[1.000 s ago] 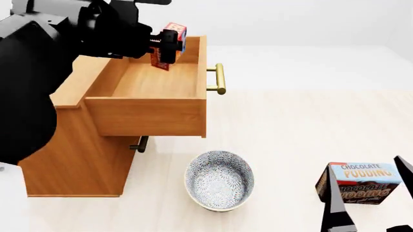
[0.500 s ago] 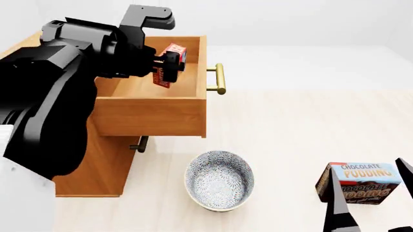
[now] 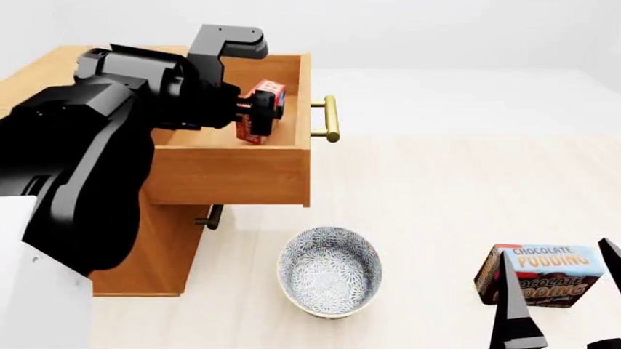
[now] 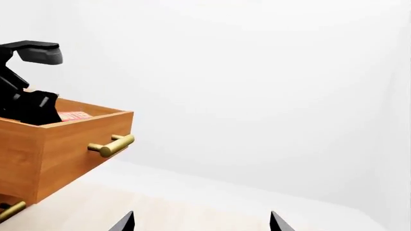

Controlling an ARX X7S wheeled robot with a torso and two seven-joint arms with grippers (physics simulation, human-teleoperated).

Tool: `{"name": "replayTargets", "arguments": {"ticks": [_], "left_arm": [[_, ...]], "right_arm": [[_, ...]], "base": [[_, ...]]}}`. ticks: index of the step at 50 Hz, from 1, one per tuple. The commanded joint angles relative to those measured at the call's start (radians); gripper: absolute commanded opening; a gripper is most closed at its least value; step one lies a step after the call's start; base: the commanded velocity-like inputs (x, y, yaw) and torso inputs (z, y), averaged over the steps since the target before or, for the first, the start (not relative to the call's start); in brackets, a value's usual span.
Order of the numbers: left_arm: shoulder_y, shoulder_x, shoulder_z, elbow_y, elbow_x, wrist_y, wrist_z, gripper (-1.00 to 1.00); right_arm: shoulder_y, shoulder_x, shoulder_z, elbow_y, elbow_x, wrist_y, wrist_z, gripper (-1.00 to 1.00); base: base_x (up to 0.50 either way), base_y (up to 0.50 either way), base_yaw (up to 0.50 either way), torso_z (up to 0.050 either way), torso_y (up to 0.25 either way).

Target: Put the butter at the back in the top drawer of the cabinet and close it.

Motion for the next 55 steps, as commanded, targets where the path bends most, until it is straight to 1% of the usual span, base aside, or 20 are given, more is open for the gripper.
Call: {"name": "replayTargets", "arguments": {"ticks": [1, 18, 30, 42, 43, 55], "left_arm": [[-0.008, 0.000, -0.033, -0.039, -0.036, 0.000, -0.008, -1.00], [0.011, 0.000, -0.026, -0.039, -0.035, -0.026, -0.007, -1.00], [0.018, 0.000, -0.035, -0.039, -0.012, -0.070, -0.023, -1.00], [0.013, 0.000, -0.090, -0.039, 0.062, -0.094, -0.012, -1.00], [0.012, 0.000, -0.098, -0.039, 0.072, -0.095, -0.011, 1.00], [0.004, 0.000, -0.098, -0.039, 0.071, -0.093, -0.003, 1.00]], "right_arm": [[-0.003, 0.000, 0.001, 0.002, -0.001, -0.004, 0.005, 1.00], [-0.008, 0.000, -0.001, 0.005, -0.013, -0.012, 0.023, 1.00], [-0.010, 0.000, -0.001, 0.010, -0.012, -0.020, 0.020, 1.00], [-0.014, 0.000, -0.003, 0.013, -0.016, -0.027, 0.023, 1.00], [-0.014, 0.000, -0.003, 0.012, -0.016, -0.026, 0.022, 1.00], [-0.016, 0.000, -0.002, 0.006, -0.020, -0.024, 0.027, 1.00]], "base": [[0.00, 0.00, 0.00, 0.000, 0.000], [0.00, 0.00, 0.00, 0.001, 0.001], [0.00, 0.00, 0.00, 0.000, 0.001], [0.00, 0.00, 0.00, 0.000, 0.001], [0.00, 0.00, 0.00, 0.000, 0.000], [0.00, 0.00, 0.00, 0.000, 0.000]]}}
